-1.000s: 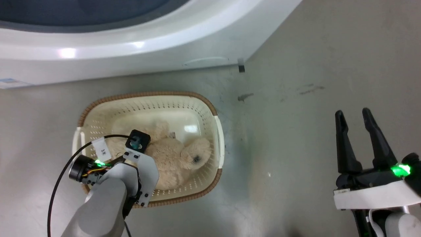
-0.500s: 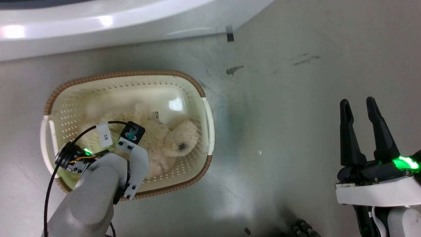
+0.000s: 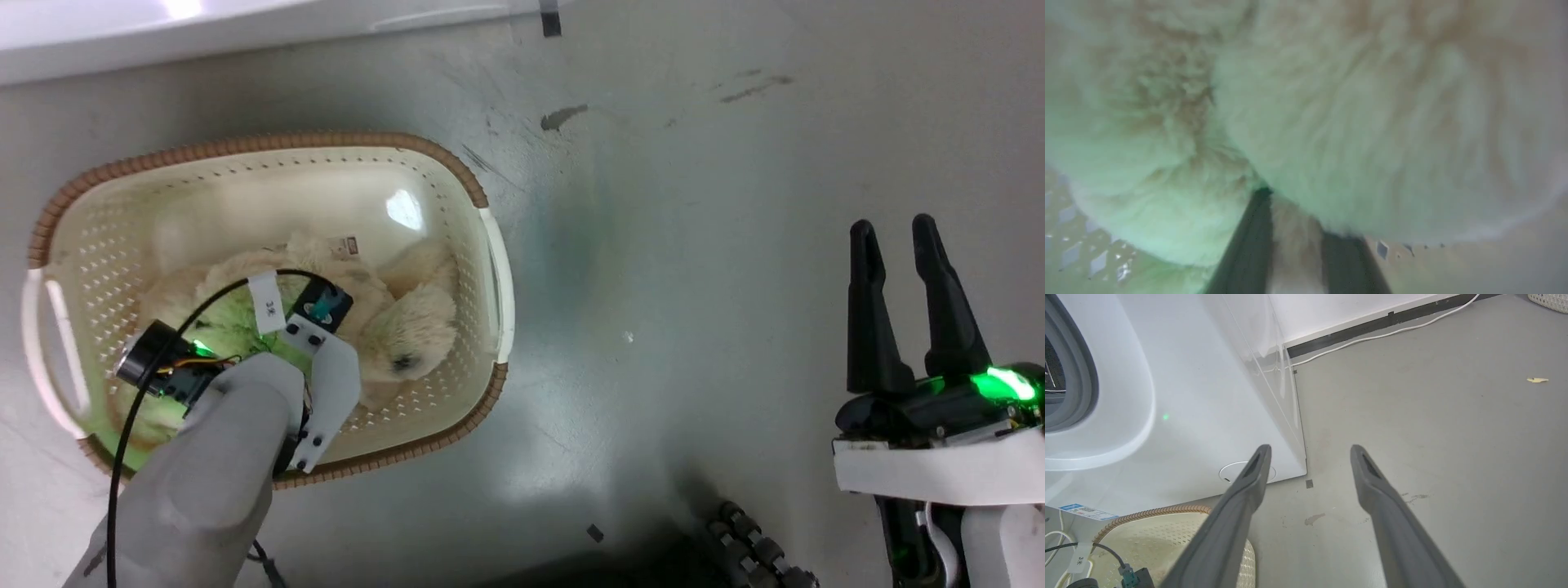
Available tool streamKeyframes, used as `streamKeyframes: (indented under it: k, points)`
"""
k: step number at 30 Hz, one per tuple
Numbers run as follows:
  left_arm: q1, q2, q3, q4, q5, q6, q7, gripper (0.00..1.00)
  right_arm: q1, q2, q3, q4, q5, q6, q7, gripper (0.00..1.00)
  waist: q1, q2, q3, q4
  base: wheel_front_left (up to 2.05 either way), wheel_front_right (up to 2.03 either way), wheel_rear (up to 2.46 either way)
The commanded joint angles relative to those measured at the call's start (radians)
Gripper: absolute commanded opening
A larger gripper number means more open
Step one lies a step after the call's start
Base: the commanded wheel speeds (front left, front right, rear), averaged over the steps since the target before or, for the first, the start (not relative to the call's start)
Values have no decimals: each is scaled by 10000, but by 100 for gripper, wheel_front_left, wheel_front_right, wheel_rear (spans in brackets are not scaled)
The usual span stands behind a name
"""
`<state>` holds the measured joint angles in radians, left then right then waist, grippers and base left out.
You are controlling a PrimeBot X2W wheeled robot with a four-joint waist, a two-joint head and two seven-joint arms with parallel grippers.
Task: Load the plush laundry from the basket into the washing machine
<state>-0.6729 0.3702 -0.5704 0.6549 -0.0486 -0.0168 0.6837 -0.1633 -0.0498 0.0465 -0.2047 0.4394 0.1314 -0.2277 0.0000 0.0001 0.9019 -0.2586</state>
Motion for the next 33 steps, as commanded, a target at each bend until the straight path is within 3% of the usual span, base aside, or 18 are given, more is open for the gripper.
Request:
streamKeyframes:
  k: [1,11,20,25,27,33]
  points:
    - [-324,85,-148,161,-111,0,85,0,-261,-4,54,-91,201,-7,-116,100,0,-1,196,-124,0,0,0]
    - [-731,299,-1006,426,-191,-177,356,0,-634,-4,147,101,727,-7,-325,100,0,-1,409,-243,0,0,0]
    - [-429,-14,-1152,342,-484,-181,-433,0,-789,-4,146,598,783,-7,-341,100,0,-1,-642,89,0,0,0]
    - [-252,-418,-1095,475,-854,-241,-1325,0,-711,-4,-19,988,619,-7,-341,100,0,-1,-1603,516,0,0,0]
    - [-10,-942,-1096,683,-1224,-369,-2060,0,-481,-4,-224,1364,377,-7,-341,100,0,-1,-2537,1006,0,0,0]
    - [375,-1644,-982,1069,-1791,-468,-3185,0,-93,-4,-521,1821,-18,-7,-341,100,0,-1,-3881,1751,0,0,0]
